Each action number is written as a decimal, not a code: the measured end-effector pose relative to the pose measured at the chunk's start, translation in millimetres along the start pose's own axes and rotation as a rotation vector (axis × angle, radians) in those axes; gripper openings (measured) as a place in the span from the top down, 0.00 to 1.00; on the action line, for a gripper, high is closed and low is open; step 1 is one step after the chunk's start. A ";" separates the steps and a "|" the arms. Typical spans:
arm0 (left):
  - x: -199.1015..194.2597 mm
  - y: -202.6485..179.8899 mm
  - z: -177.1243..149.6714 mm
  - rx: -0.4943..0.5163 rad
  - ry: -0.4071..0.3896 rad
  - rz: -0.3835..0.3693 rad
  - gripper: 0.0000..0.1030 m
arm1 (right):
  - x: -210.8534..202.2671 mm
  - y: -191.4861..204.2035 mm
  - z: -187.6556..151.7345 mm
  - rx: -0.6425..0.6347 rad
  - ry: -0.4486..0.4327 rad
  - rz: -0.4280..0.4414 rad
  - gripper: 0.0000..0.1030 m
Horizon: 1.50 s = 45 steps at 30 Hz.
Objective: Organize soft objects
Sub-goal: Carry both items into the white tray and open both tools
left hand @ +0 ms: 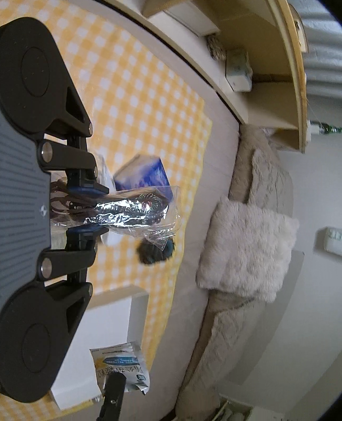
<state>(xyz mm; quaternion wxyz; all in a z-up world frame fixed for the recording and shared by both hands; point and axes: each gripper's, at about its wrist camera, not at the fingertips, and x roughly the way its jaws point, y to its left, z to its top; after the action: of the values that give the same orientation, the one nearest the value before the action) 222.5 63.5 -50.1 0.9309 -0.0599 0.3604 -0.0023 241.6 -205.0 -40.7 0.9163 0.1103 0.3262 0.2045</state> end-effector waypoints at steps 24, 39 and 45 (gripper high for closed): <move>50.4 -140.8 -14.2 0.069 0.087 -0.231 0.76 | -46.3 -87.7 -21.6 0.023 0.043 -0.271 0.94; 113.2 -181.6 -46.1 -0.064 0.230 -0.291 0.76 | -19.7 -110.4 -37.8 0.013 0.183 -0.365 0.94; 122.6 -175.5 -49.3 -0.099 0.228 -0.209 0.57 | 3.9 -103.4 -43.3 0.007 0.250 -0.353 0.94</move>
<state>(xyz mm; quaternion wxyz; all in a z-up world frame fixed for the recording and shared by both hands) 287.0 -122.1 -148.6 0.8745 -0.1420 0.4554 -0.0882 247.9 -292.5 -110.6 0.8899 0.0283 0.4524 0.0517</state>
